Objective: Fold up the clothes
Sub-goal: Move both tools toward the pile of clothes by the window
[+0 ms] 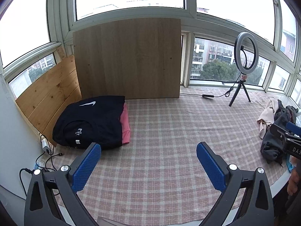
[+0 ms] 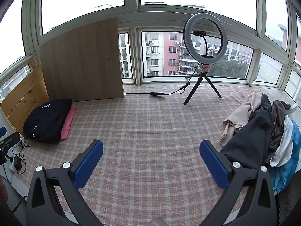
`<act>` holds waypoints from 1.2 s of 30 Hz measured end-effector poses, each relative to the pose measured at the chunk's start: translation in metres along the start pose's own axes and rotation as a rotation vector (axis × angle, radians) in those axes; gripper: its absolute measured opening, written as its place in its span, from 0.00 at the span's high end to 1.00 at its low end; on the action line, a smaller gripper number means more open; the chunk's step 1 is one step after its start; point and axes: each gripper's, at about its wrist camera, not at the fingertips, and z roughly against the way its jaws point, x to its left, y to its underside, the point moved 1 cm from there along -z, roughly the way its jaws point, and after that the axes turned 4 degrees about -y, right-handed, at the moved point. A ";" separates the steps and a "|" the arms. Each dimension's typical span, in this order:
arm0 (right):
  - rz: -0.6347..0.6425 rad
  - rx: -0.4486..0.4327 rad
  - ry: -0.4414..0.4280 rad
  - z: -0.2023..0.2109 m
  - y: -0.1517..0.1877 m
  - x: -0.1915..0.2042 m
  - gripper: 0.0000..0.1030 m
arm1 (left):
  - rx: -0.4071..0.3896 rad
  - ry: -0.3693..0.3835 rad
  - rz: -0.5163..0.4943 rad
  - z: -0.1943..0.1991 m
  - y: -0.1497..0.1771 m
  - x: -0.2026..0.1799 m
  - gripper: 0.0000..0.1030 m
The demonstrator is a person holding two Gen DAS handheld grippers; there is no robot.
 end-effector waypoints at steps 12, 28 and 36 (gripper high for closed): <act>0.022 -0.002 -0.004 -0.005 0.001 0.013 0.00 | 0.015 -0.004 0.021 -0.002 0.002 0.007 0.01; -0.010 -0.006 0.045 0.002 0.003 -0.002 0.00 | 0.009 0.038 -0.025 -0.011 -0.006 -0.008 0.01; -0.063 -0.018 0.146 0.012 0.006 -0.027 0.00 | -0.005 0.143 -0.084 -0.021 -0.016 -0.032 0.01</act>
